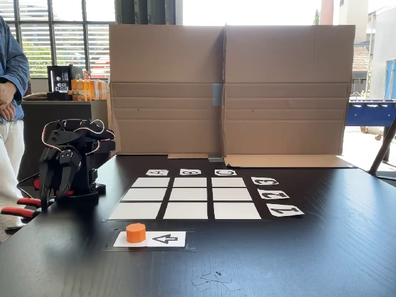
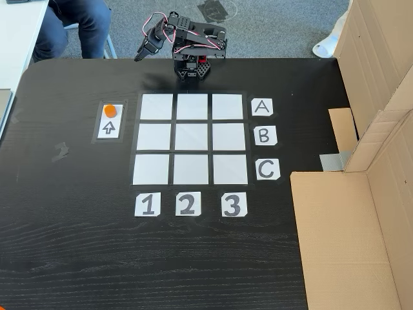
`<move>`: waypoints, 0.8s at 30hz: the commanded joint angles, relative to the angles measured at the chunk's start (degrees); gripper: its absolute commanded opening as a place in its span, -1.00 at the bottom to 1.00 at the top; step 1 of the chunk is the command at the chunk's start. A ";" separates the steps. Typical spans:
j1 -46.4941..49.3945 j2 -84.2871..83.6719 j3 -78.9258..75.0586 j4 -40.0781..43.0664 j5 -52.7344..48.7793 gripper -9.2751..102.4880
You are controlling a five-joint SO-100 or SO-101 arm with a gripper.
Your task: Pick up the round, orange token and place it in the grid on square A1.
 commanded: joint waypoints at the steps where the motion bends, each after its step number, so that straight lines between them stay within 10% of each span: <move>1: -0.44 -6.68 -7.38 0.09 -0.35 -0.53; 24: -10.63 -61.61 -66.18 20.92 -0.18 -0.36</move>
